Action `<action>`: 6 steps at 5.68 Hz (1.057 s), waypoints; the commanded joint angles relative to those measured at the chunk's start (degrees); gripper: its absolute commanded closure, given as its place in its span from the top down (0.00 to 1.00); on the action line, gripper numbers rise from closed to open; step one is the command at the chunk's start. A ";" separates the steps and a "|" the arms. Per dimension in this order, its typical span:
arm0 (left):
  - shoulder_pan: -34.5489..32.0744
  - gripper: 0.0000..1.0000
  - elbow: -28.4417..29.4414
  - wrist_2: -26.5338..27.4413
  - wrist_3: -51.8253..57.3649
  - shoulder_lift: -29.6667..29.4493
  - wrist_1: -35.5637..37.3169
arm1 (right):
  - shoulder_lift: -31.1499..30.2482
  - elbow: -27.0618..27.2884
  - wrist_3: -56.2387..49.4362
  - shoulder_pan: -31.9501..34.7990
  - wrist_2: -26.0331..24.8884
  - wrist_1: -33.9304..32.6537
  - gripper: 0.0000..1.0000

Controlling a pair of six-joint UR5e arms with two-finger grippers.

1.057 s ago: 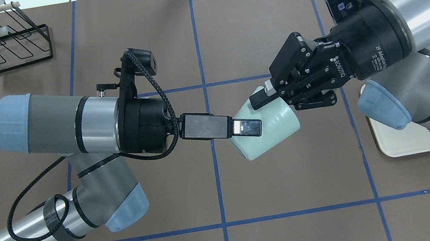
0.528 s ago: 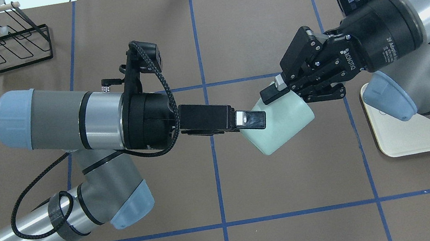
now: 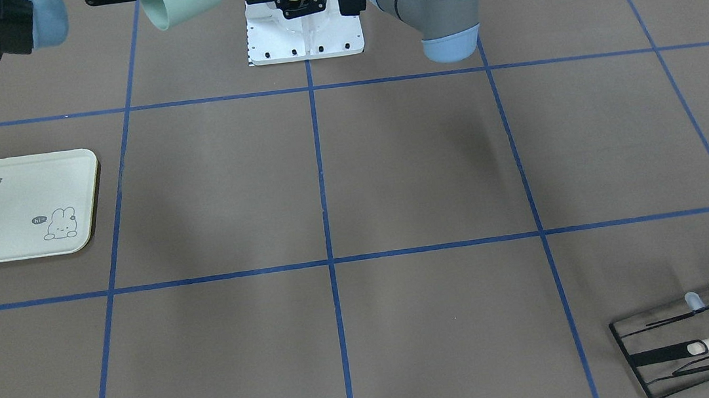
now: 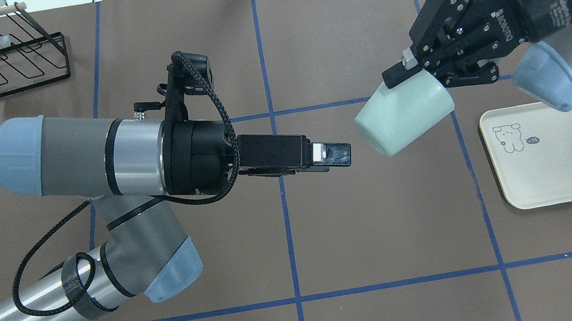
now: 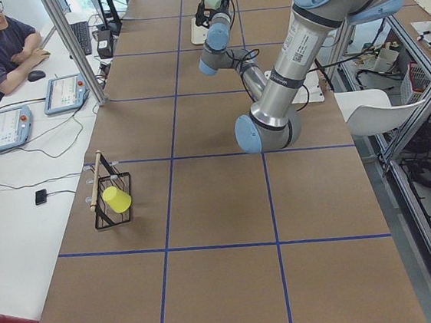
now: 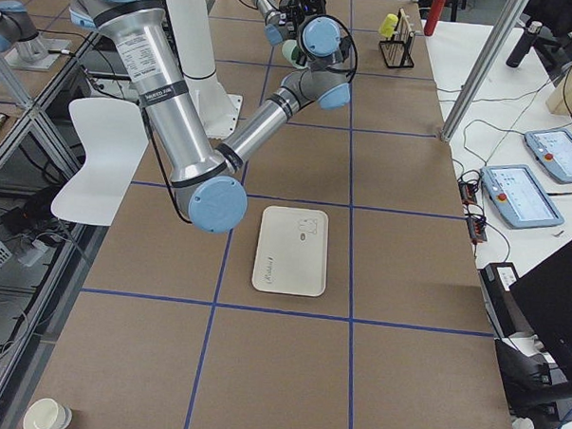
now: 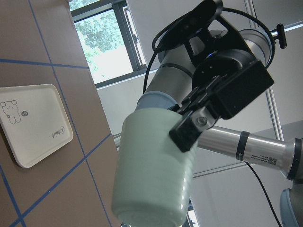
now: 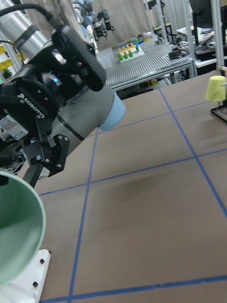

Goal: Left arm grabs green cup and hands to right arm on tray

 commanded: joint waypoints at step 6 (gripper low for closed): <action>-8.33 1.00 -2.03 0.15 25.12 5.03 38.65 | -4.24 -0.38 -38.20 2.60 -26.83 -41.23 0.00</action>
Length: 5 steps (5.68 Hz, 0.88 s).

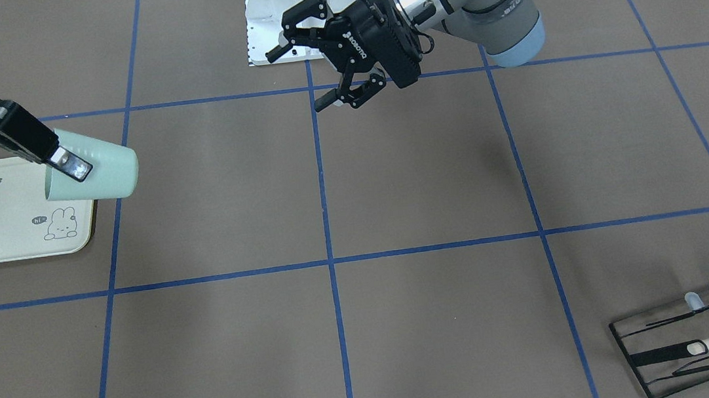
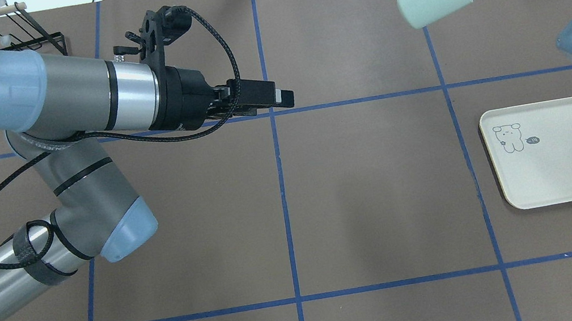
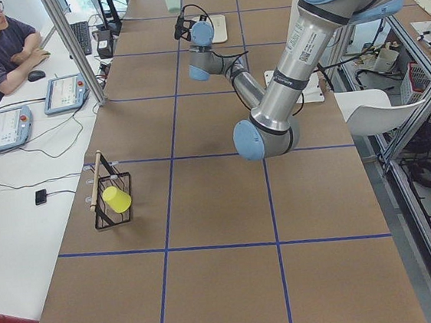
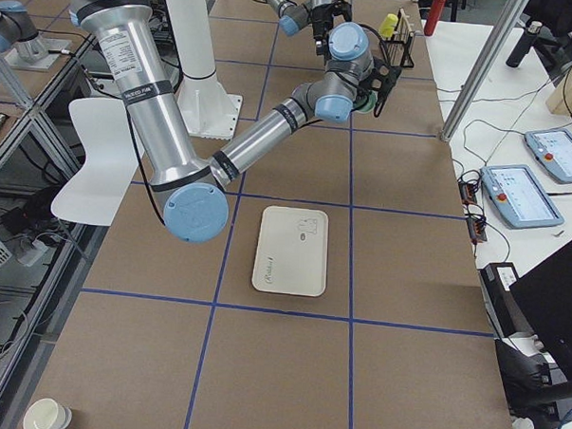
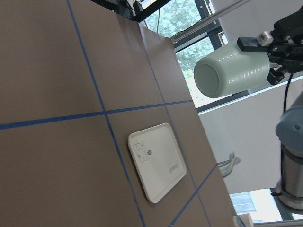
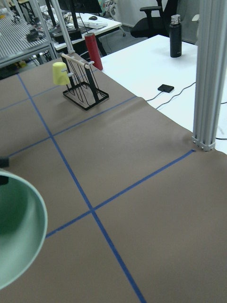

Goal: Left arm grabs green cup and hands to right arm on tray

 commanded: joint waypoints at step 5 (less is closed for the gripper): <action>-4.36 1.00 -18.05 -0.09 47.50 13.82 53.75 | -12.04 12.63 -44.76 -8.06 -19.95 -36.02 0.00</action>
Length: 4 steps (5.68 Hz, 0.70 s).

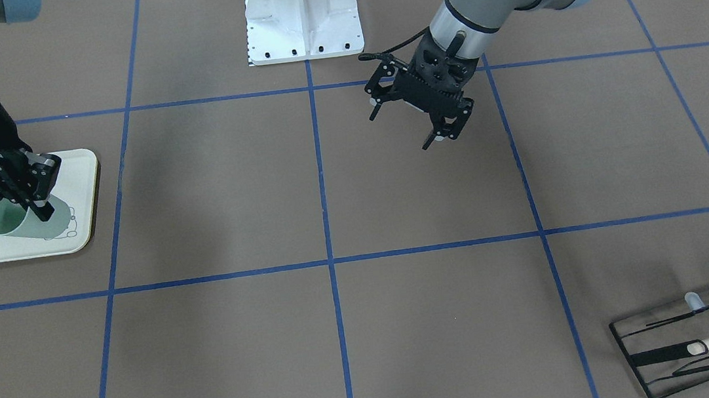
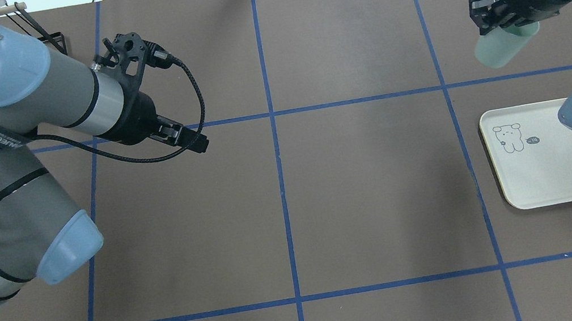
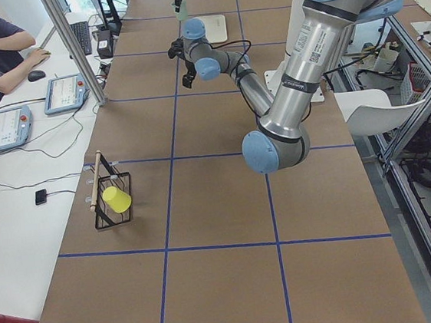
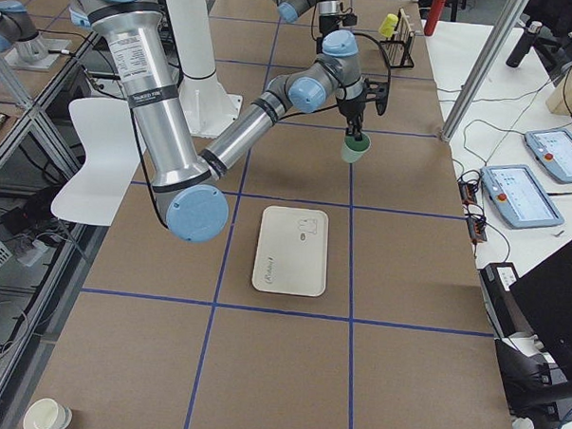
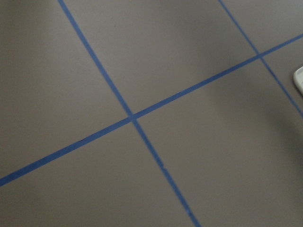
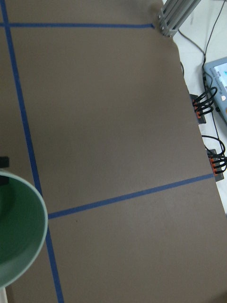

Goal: Left arm grabs green cup and hands to right arm on tray

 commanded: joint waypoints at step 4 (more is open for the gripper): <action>-21.57 1.00 -8.25 -4.30 24.72 30.87 7.23 | -30.90 -1.10 -4.10 -0.53 0.11 34.75 0.00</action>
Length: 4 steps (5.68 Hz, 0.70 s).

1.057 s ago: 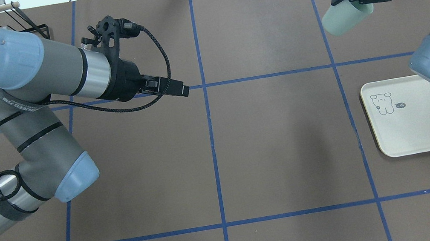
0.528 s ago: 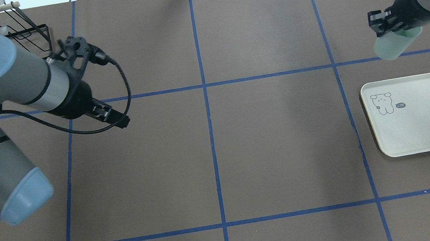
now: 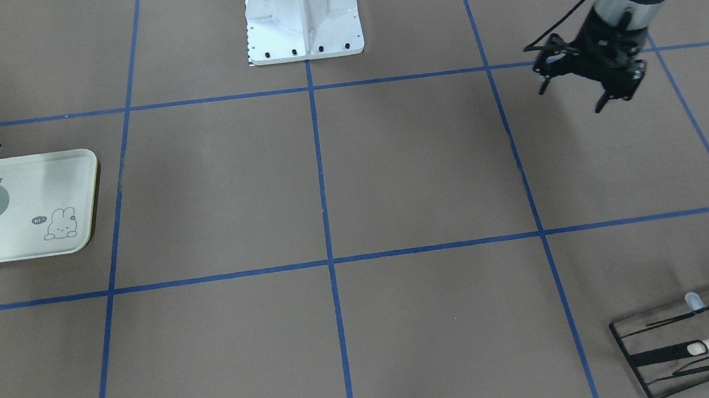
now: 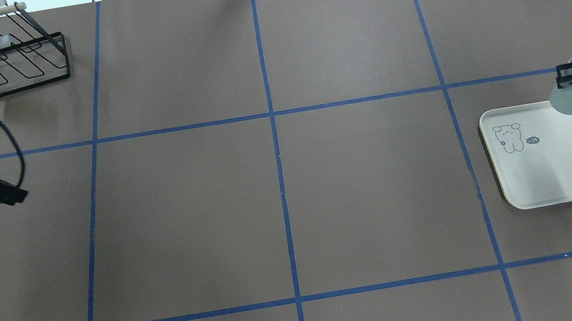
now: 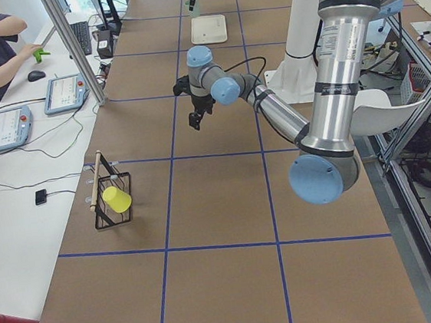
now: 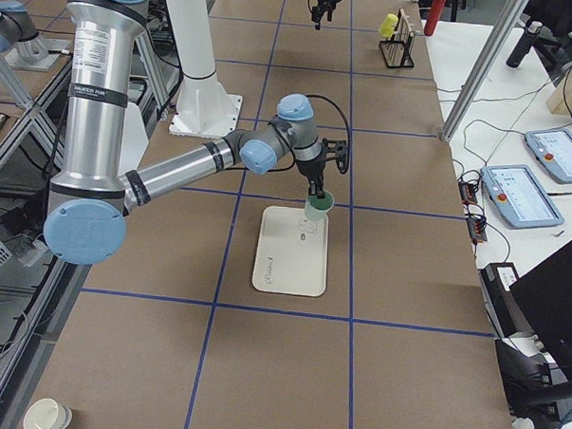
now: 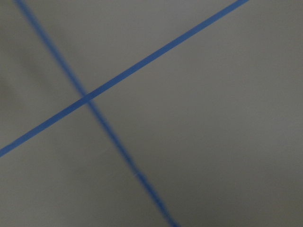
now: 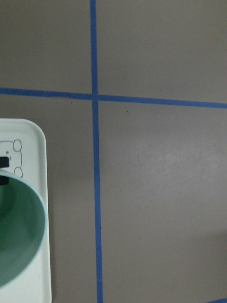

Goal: Left arm grabs green cup and hands to right arm on tray

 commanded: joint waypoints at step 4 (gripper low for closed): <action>-25.74 1.00 15.62 -8.89 30.54 7.14 -0.86 | -12.78 -1.94 1.71 -4.34 -4.77 17.77 0.00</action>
